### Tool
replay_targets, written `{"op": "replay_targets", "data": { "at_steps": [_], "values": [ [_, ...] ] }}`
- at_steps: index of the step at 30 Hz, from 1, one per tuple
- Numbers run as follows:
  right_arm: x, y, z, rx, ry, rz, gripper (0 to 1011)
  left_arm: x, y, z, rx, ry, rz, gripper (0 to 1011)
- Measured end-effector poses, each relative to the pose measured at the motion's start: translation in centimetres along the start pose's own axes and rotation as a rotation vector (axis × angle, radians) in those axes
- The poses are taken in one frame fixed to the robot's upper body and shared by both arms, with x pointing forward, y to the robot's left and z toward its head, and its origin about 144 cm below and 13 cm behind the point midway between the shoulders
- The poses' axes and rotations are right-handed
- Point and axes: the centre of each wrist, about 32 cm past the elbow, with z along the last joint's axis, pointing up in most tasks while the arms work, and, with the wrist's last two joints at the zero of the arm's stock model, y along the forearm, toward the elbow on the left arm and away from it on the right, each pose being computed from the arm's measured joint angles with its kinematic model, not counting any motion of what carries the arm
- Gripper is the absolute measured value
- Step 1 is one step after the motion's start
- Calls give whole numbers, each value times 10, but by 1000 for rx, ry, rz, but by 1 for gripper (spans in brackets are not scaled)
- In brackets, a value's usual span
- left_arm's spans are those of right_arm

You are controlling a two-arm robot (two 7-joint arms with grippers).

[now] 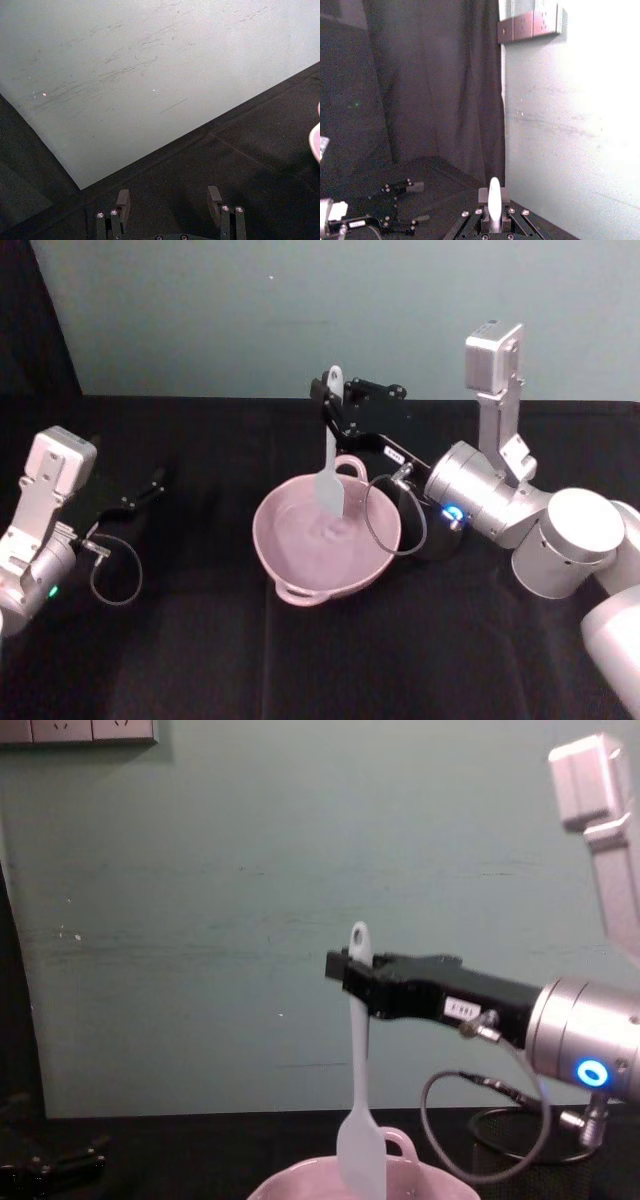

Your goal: Use the one hand to pick up the spoon and stir the clear water in the bowl.

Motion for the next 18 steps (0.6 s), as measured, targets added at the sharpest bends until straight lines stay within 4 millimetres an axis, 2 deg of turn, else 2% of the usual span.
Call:
{"op": "replay_targets", "data": {
  "at_steps": [7,18],
  "values": [
    [0,-6,16,33,-13,-6,123,0,0,0,0,0,0,1011],
    [0,-8,56,40,-32,5,123,0,0,0,0,0,0,1011]
  ]
}}
